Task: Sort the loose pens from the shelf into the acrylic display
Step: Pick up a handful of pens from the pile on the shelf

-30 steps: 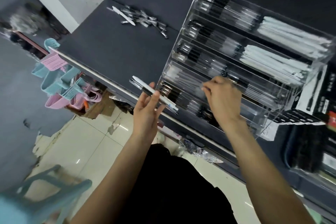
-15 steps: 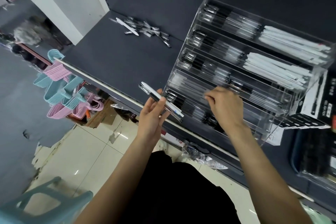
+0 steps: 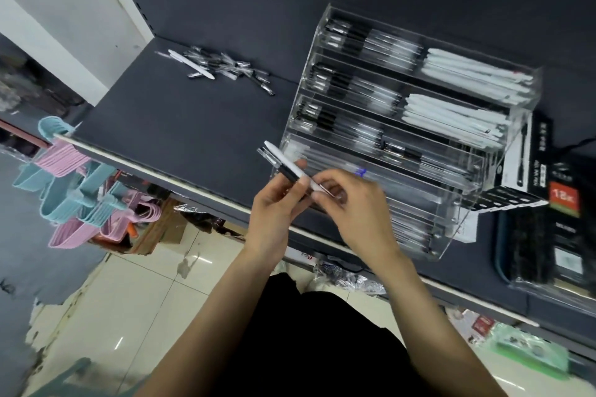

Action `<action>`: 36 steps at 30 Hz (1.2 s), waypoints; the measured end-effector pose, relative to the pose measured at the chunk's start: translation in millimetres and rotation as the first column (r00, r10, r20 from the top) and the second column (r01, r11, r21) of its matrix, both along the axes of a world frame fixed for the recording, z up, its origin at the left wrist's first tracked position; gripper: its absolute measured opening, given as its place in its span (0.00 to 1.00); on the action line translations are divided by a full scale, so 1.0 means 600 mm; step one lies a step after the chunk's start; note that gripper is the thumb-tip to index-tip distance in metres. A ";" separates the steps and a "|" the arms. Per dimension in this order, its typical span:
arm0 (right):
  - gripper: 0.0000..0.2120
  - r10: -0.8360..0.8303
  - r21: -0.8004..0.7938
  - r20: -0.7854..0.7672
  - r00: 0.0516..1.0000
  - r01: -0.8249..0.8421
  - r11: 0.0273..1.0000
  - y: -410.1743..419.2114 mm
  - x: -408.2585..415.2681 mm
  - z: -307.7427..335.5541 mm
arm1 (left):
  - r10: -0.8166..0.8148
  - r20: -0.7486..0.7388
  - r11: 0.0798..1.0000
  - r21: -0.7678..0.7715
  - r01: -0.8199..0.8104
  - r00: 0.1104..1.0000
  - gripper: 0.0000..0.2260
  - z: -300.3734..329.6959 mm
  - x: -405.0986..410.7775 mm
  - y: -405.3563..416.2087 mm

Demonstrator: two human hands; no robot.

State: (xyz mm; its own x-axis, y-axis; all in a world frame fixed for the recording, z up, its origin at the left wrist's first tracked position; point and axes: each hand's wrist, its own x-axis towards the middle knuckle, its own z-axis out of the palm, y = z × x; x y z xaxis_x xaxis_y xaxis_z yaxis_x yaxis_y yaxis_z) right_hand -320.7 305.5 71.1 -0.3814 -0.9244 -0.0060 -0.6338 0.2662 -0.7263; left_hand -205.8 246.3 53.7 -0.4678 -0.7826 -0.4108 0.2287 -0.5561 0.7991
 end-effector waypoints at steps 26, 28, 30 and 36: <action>0.06 -0.215 -0.204 -0.566 0.796 0.118 0.972 0.097 -0.275 0.012 | -0.069 0.274 0.941 -0.301 0.154 0.959 0.03 0.000 -0.150 -0.025; 0.06 -0.262 -0.228 -0.570 0.779 0.156 0.961 0.102 -0.273 0.008 | -0.061 0.283 0.942 -0.299 0.149 0.957 0.03 -0.001 -0.148 -0.028; 0.05 -0.325 -0.287 -0.599 0.732 0.184 0.940 0.099 -0.276 0.017 | -0.064 0.284 0.941 -0.302 0.153 0.957 0.03 -0.002 -0.148 -0.029; 0.04 -0.328 -0.228 -0.719 0.613 0.238 0.944 0.049 -0.309 0.023 | -0.102 0.288 0.940 -0.285 0.187 0.952 0.03 -0.006 -0.146 -0.020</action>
